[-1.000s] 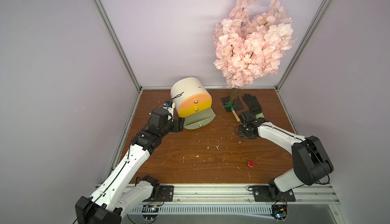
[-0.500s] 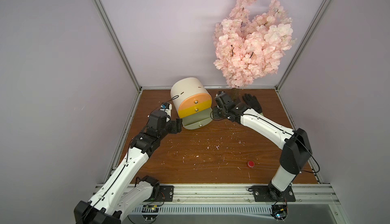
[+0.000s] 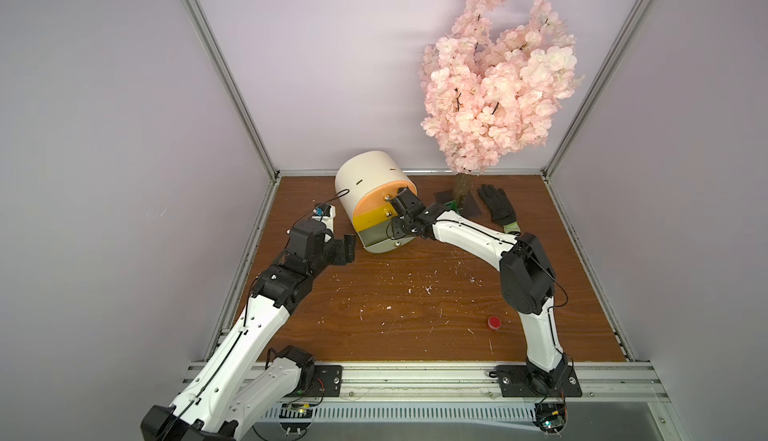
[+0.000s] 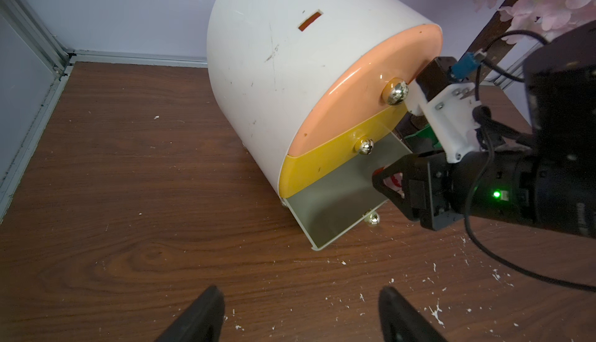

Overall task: Put the paint cans in the drawer according to color
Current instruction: Place the paint can in the drawer.

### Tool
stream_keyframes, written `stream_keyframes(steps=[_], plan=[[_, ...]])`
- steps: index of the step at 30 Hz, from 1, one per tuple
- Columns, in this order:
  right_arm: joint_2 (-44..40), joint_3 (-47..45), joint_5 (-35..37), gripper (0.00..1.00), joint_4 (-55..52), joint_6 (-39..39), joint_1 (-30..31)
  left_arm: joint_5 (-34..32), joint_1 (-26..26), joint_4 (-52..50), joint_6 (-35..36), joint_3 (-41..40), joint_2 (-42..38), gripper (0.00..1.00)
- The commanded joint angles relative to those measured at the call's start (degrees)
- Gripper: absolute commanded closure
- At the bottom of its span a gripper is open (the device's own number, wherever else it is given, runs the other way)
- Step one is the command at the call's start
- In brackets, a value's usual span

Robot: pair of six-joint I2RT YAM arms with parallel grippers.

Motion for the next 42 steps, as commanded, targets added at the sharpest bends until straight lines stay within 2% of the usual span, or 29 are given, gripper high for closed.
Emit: stream_keyframes(steps=[1,7,13,19,25,28,33,42], plan=[[0.2,2.5,1.0,0.68,1.8,0.8,0.5,-0.9,0.7,-1.0,0.6,1.8,-0.5,0.21],[0.8,2.5,3.0,0.62,2.2,1.8,1.2,-1.2,0.7,-1.1,0.7,1.5,-0.6,0.21],[1.0,3.3,3.7,0.49,1.1,3.3,1.2,-1.8,0.7,-1.3,0.8,1.7,-0.7,0.21],[0.1,3.1,3.5,0.49,0.9,4.0,1.3,-2.6,0.7,-1.8,1.4,2.1,-0.8,0.21],[-5.1,3.3,-0.6,0.46,-1.2,4.5,1.5,-2.8,0.7,-1.7,3.2,2.4,-0.5,0.21],[-10.2,-0.8,-2.4,0.42,-1.9,5.6,1.5,-0.7,0.7,-0.7,5.2,2.1,-0.4,0.22],[-20.4,-12.2,-3.2,0.29,-5.7,9.0,1.5,5.2,0.7,1.7,8.2,1.5,-1.0,0.23],[-39.2,-33.8,-4.4,0.17,-15.3,23.2,1.5,18.6,0.6,6.2,13.0,-1.8,-2.3,0.22]])
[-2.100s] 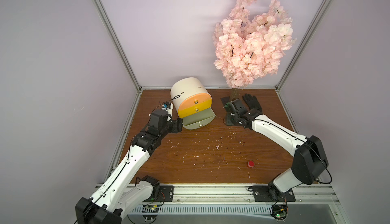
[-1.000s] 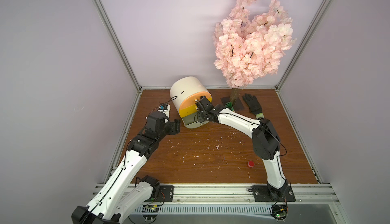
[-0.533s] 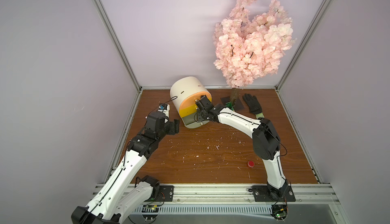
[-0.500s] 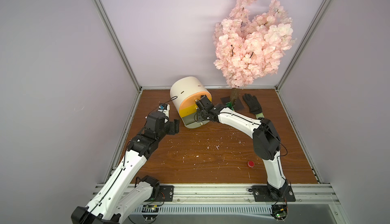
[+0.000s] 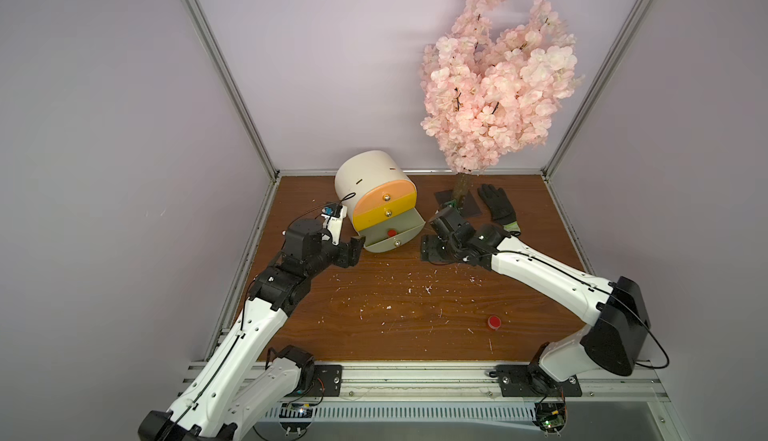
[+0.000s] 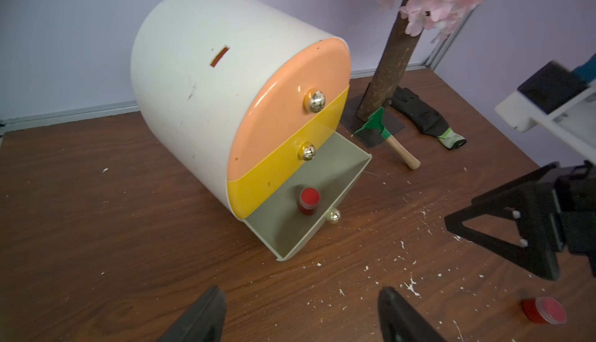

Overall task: Put the paint cans in the drawer according to color
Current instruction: Place the paint can in the drawer, then pick up the paint can at the center of the board.

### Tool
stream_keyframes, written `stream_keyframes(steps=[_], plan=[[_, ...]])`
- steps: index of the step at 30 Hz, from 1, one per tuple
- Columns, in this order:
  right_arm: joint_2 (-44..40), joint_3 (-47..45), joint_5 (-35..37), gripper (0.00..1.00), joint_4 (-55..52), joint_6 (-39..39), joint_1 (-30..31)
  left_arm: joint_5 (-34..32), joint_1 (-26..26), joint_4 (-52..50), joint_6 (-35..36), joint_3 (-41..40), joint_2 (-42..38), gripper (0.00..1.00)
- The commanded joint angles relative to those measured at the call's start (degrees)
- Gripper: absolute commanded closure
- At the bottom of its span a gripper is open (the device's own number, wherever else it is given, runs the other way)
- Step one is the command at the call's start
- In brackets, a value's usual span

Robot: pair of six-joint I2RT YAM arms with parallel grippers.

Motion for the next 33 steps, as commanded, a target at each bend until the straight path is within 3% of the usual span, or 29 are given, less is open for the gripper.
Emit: stream_keyframes(steps=[1,7,8,15,22,33], plan=[[-6.2,-5.4,-0.9,0.16,-6.9,9.4,0.4,6.8,0.5,2.9,2.5,-2.1,-0.9,0.21],[-12.6,-11.3,2.7,0.12,-18.8,25.4,0.3,10.9,0.5,4.1,4.4,-4.8,-0.5,0.17],[-12.1,-11.6,3.2,0.12,-21.4,27.2,0.2,11.4,0.6,4.4,4.9,-5.3,-0.6,0.02],[-11.7,-15.8,3.1,0.24,-29.0,38.2,-1.2,11.2,0.5,5.0,3.5,-6.7,-0.3,0.00],[-16.5,-24.4,1.2,0.42,-23.9,38.9,-6.3,9.4,0.5,4.4,3.8,-6.6,-0.3,0.00],[-16.6,-29.5,-4.4,0.44,-15.6,39.9,-7.2,7.1,0.5,4.0,3.8,-5.9,0.8,0.00]])
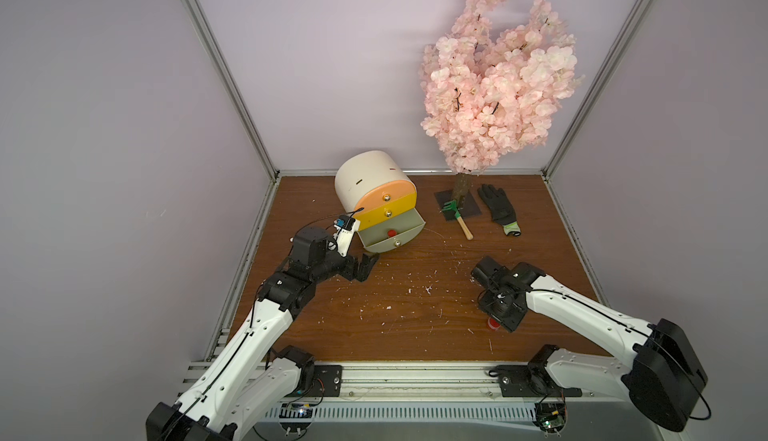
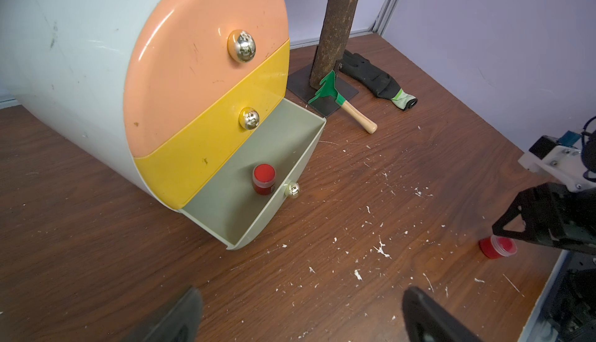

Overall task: Put the paint cans in the drawer according to color
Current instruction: Pick up the paint can at the center of the board.

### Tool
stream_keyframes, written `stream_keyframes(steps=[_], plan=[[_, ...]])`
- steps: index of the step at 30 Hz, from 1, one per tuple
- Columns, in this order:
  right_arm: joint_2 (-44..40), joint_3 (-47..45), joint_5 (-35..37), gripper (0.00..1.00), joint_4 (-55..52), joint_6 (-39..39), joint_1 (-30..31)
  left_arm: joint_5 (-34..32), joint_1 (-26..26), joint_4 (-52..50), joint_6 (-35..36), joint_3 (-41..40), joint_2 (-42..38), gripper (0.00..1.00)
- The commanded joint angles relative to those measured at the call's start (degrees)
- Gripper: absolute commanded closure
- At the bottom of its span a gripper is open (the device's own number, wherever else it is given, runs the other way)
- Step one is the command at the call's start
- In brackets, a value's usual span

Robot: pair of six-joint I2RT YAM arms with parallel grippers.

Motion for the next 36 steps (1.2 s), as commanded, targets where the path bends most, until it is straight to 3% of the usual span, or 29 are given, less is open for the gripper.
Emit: stream_keyframes(steps=[1,11,24,27,33,36], plan=[[-0.4,-1.9,-2.7,0.44,2.3,1.7,-0.2,-2.3,0.5,-0.1,0.4,0.9,0.3,0.00],[-0.6,-4.5,-2.5,0.42,3.6,4.8,-0.2,-2.7,0.5,-0.6,1.0,1.7,0.3,0.00],[-3.9,-7.2,-0.9,0.62,6.3,5.0,-0.1,-3.9,0.5,-0.7,1.0,1.6,-0.2,0.00],[-5.0,-5.9,0.4,0.66,7.8,2.6,-0.1,-5.8,0.5,-0.6,0.4,1.6,-0.3,0.00],[-4.9,-1.8,0.0,0.73,14.5,-11.9,0.5,-16.7,0.5,-3.0,-3.1,2.4,1.4,0.00],[-3.5,0.9,-1.9,0.74,18.4,-18.9,0.7,-18.5,0.6,-3.8,-4.2,2.9,2.1,0.00]])
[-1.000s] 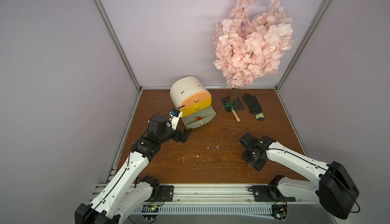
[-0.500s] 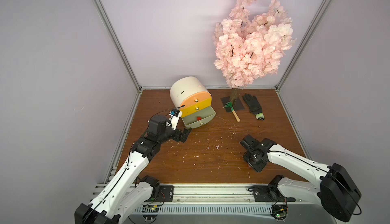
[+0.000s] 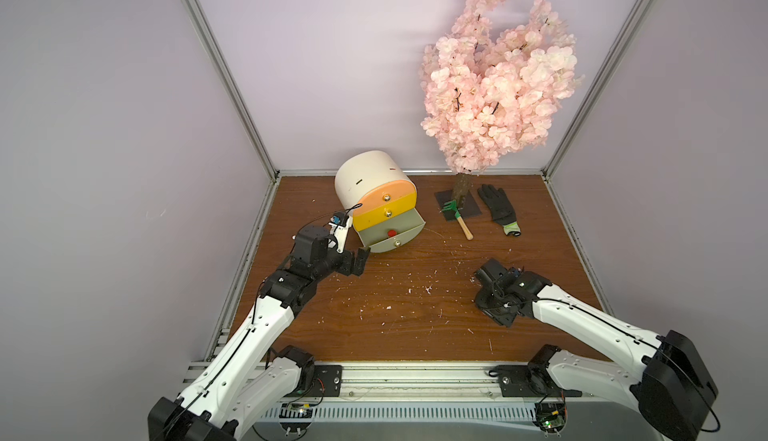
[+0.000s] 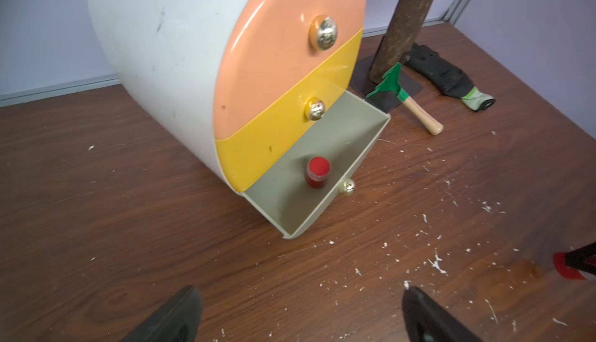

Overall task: Put the paint cans in the drawer according to color
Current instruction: Pick up the paint can at the center of the board, then place the paint can in the drawer.

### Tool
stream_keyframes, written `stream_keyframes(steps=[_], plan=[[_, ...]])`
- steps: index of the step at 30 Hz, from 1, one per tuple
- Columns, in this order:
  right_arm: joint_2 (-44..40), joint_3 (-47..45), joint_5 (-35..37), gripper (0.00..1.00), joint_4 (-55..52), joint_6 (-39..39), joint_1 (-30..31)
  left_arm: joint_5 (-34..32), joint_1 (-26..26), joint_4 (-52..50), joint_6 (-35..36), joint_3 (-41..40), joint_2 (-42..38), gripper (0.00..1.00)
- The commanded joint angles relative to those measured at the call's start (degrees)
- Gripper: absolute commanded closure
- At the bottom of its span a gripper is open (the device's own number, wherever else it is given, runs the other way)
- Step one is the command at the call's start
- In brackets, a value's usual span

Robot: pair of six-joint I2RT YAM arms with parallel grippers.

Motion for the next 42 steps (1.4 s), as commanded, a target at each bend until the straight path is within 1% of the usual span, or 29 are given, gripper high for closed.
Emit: stream_keyframes(steps=[1,4,8,15,19,23,30,34,38,42], plan=[[1.5,5.1,-1.5,0.75,6.3,-11.8,0.5,-5.3,0.6,-2.3,-2.4,2.1,0.8,0.00],[6.5,11.6,-1.5,0.77,5.7,-18.5,0.7,-5.8,0.6,-3.0,-3.6,2.7,1.6,0.00],[16.8,25.2,1.5,0.78,1.6,-26.7,1.3,-9.6,0.6,-3.8,-5.2,2.6,2.0,0.00],[31.7,45.6,3.0,0.79,0.8,-33.5,1.6,-9.9,0.6,-3.7,-6.7,2.8,1.4,0.00],[39.7,55.2,2.8,0.79,0.9,-34.6,1.6,-9.6,0.6,-3.8,-6.8,2.7,1.2,0.00],[45.6,62.8,2.7,0.78,2.3,-34.6,1.8,-10.1,0.6,-3.8,-6.6,2.4,0.6,0.00],[53.6,72.6,3.0,0.78,3.8,-34.3,2.5,-10.7,0.6,-4.2,-5.9,2.3,0.3,0.00],[58.3,79.3,4.3,0.78,1.0,-33.9,3.7,-11.1,0.6,-4.2,-5.7,1.9,-0.2,0.00],[60.5,81.4,4.7,0.78,0.8,-32.3,5.2,-11.9,0.6,-4.5,-5.5,1.3,-0.8,0.00],[60.5,80.6,6.5,0.77,2.1,-29.8,6.9,-12.5,0.6,-4.8,-5.5,1.0,-1.3,0.00]])
